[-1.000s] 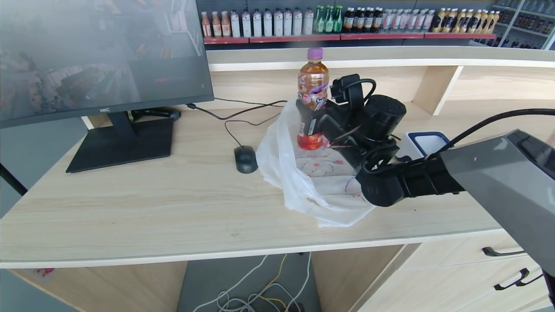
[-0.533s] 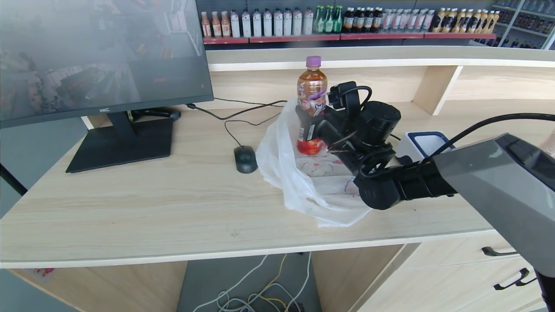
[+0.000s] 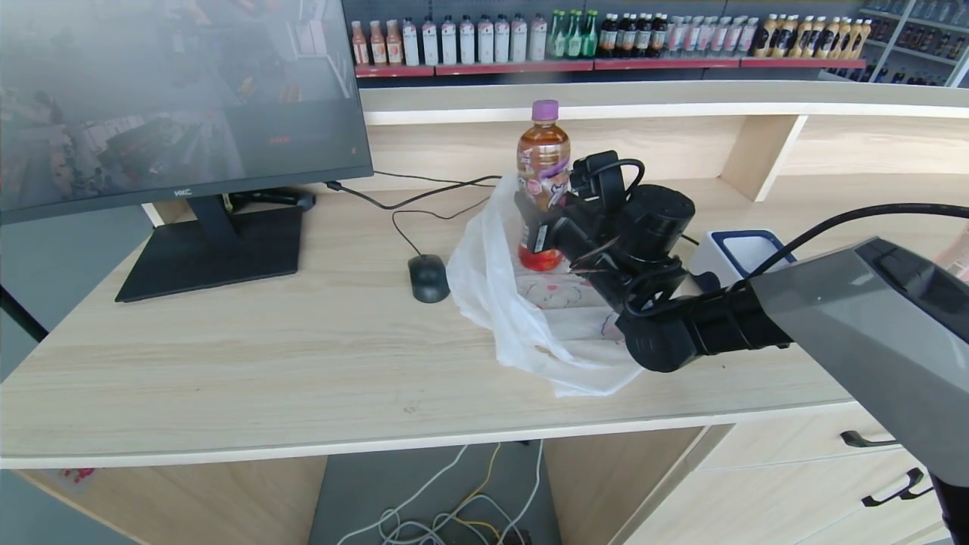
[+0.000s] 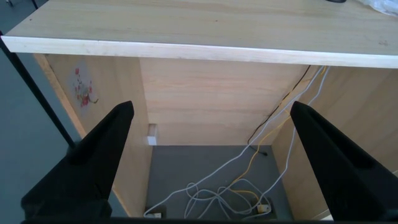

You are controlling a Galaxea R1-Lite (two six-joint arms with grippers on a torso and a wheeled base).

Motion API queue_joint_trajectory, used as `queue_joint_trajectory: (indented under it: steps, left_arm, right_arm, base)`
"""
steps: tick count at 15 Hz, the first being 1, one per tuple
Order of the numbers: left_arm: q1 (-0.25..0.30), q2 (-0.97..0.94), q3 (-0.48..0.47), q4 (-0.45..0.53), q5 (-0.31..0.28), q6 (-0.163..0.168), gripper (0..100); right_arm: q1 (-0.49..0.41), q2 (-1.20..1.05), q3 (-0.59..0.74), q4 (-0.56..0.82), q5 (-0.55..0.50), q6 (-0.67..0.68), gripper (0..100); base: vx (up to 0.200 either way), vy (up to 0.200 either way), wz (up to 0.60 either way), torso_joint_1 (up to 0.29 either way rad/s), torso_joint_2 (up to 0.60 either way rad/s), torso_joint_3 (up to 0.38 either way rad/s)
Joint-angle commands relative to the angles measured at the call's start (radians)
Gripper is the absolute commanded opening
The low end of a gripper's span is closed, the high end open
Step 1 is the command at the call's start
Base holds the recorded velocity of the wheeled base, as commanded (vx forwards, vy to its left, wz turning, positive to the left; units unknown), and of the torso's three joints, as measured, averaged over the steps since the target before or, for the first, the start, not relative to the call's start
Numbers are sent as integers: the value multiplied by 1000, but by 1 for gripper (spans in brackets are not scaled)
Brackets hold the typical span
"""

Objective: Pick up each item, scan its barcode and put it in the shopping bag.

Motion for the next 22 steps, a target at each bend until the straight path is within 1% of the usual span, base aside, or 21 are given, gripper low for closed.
queue_joint_trajectory:
  steps: [1,12,13,16,18,22]
  left_arm:
    - [0,0,0,0,0,0,100]
    - [0,1,0,0,0,0,100]
    - [0,1,0,0,0,0,100]
    - [0,1,0,-1,0,0,100]
    - [0,0,0,0,0,0,100]
    - [0,0,0,0,0,0,100]
  right_arm:
    - [-1,4,17,2,0,0,0]
    - [0,0,52,-3,0,-2,0]
    - [0,-2,52,-5,0,-2,100]
    - [-1,-5,63,-28,-1,-2,100]
    - [-6,-6,98,-58,-1,-3,100]
    - [-4,-12,117,-63,-1,-3,100]
  base:
    - [0,0,0,0,0,0]
    - [0,0,0,0,0,0]
    - [0,0,0,0,0,0]
    - [0,0,0,0,0,0]
    - [0,0,0,0,0,0]
    - [0,0,0,0,0,0]
